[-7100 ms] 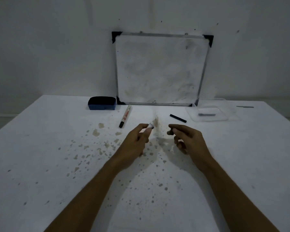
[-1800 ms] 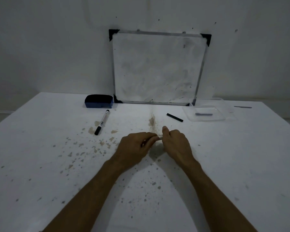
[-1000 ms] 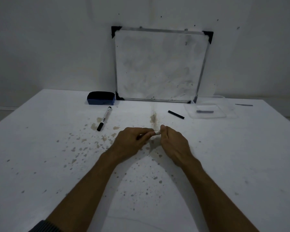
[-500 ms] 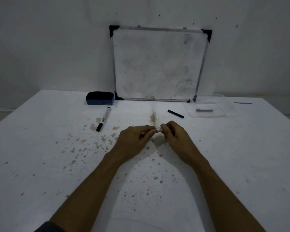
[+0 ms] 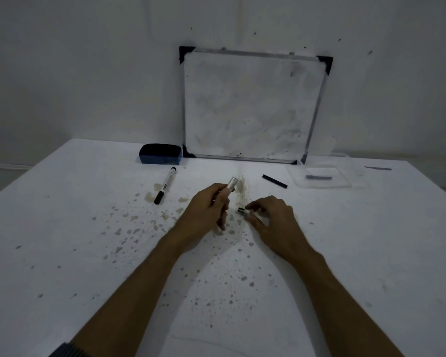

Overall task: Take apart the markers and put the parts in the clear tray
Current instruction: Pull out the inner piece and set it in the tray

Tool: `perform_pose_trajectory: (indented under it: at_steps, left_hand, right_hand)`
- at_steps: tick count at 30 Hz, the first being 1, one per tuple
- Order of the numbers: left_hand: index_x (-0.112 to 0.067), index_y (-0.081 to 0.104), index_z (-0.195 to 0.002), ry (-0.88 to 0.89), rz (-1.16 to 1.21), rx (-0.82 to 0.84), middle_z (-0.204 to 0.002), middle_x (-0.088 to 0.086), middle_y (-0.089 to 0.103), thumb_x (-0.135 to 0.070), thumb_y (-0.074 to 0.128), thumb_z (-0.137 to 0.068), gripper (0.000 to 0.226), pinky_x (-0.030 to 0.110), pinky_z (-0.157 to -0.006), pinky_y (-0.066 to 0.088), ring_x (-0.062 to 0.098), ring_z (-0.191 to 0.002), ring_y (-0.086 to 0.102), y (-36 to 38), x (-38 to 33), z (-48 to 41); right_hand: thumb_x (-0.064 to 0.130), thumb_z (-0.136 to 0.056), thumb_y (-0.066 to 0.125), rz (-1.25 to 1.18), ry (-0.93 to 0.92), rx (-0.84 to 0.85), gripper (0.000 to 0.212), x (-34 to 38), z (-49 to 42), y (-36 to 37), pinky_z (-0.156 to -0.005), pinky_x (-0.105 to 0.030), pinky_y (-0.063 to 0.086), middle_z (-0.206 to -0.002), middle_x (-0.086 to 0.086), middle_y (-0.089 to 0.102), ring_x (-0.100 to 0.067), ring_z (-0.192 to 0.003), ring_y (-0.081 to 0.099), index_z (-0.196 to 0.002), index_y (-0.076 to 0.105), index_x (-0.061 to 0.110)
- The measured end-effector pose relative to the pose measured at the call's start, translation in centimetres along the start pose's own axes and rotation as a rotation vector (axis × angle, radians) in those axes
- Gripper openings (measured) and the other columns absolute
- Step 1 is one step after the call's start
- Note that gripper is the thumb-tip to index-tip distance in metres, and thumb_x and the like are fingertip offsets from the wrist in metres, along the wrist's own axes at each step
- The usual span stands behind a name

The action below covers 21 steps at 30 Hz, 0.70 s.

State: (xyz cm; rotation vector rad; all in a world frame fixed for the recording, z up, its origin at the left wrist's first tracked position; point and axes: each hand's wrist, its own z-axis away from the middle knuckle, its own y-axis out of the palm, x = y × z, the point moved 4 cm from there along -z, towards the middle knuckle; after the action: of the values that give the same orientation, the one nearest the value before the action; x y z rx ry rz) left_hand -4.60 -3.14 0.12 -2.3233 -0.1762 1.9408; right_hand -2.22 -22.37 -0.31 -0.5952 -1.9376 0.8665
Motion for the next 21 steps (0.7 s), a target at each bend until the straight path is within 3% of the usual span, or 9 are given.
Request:
perform_pose_trajectory:
  at_steps: [2, 5, 8, 10, 13, 16, 19, 21]
  left_hand:
    - [-0.019, 0.069, -0.115, -0.014, 0.084, 0.009, -0.076, -0.006, 0.065, -0.034, 0.051, -0.108, 0.024, 0.032, -0.058, 0.06, 0.018, -0.063, 0.065, 0.1, -0.1, 0.0]
    - [-0.02, 0.069, -0.116, -0.04, 0.127, -0.058, -0.078, -0.006, 0.071, -0.039, 0.052, -0.107, 0.028, 0.027, -0.064, 0.057, 0.013, -0.066, 0.066, -0.2, 0.3, -0.3]
    - [-0.02, 0.069, -0.117, -0.083, 0.174, -0.151, -0.088, -0.006, 0.076, -0.042, 0.052, -0.107, 0.029, 0.027, -0.071, 0.057, 0.01, -0.074, 0.067, -0.5, 0.5, -0.5]
    - [-0.013, 0.068, -0.118, -0.124, 0.334, -0.196, -0.097, 0.0, 0.079, -0.035, 0.051, -0.108, 0.029, 0.031, -0.076, 0.058, 0.012, -0.08, 0.07, -0.4, 0.5, -0.7]
    - [0.002, 0.064, -0.118, -0.14, 0.599, -0.229, -0.11, 0.013, 0.077, -0.022, 0.052, -0.108, 0.028, 0.029, -0.083, 0.061, 0.022, -0.097, 0.075, -0.1, 0.4, -0.8]
    - [0.004, 0.065, -0.112, -0.161, 0.776, -0.18, -0.109, 0.017, 0.077, -0.015, 0.057, -0.105, 0.022, 0.03, -0.085, 0.062, 0.027, -0.104, 0.077, 0.8, 0.4, -0.6]
    - [0.005, 0.068, -0.121, -0.186, 0.749, -0.118, -0.117, 0.02, 0.077, -0.021, 0.067, -0.099, 0.034, 0.031, -0.087, 0.062, 0.03, -0.11, 0.075, 1.7, 0.5, -0.1]
    - [0.001, 0.072, -0.121, -0.177, 0.669, -0.062, -0.118, 0.02, 0.076, -0.028, 0.075, -0.093, 0.041, 0.034, -0.091, 0.061, 0.031, -0.112, 0.074, 2.3, 0.5, 0.1]
  right_hand:
    - [0.045, -0.097, 0.064, 0.073, -0.005, 0.03, 0.024, 0.0, 0.1, 0.2, -0.095, -0.043, 0.046, -0.11, 0.006, 0.066, -0.013, -0.101, 0.057, -0.114, 0.073, 0.031]
    - [0.056, -0.096, 0.061, 0.042, -0.001, 0.04, 0.032, -0.3, 0.5, 0.3, -0.097, -0.037, 0.042, -0.114, 0.012, 0.062, -0.008, -0.106, 0.055, -0.118, 0.068, 0.034]
    - [0.068, -0.095, 0.049, -0.224, 0.086, 0.022, 0.042, 0.3, 0.6, -0.1, -0.096, -0.035, 0.048, -0.114, 0.021, 0.062, 0.003, -0.104, 0.058, -0.122, 0.061, 0.038]
    - [0.076, -0.088, 0.051, -0.397, 0.13, 0.026, 0.052, 1.1, 0.6, -0.2, -0.084, -0.027, 0.052, -0.109, 0.022, 0.067, 0.007, -0.101, 0.061, -0.126, 0.057, 0.041]
    - [0.057, -0.087, 0.073, -0.549, 0.132, 0.02, 0.053, 2.1, 0.3, -0.1, -0.077, -0.025, 0.057, -0.107, 0.011, 0.074, -0.004, -0.095, 0.071, -0.132, 0.053, 0.038]
    - [0.032, -0.092, 0.077, -0.741, 0.179, -0.135, 0.034, 2.1, 0.1, 0.1, -0.07, -0.022, 0.057, -0.103, 0.004, 0.076, -0.007, -0.084, 0.073, -0.123, 0.065, 0.029]
    - [0.028, -0.091, 0.076, -1.193, 0.324, -0.206, 0.025, 1.3, 0.0, 0.7, -0.072, -0.021, 0.056, -0.092, 0.001, 0.075, -0.01, -0.074, 0.066, -0.114, 0.076, 0.018]
    - [0.034, -0.093, 0.072, -1.326, 0.4, -0.163, 0.025, 1.1, 0.0, 1.0, -0.071, -0.024, 0.055, -0.09, 0.001, 0.072, -0.01, -0.073, 0.061, -0.112, 0.079, 0.019]
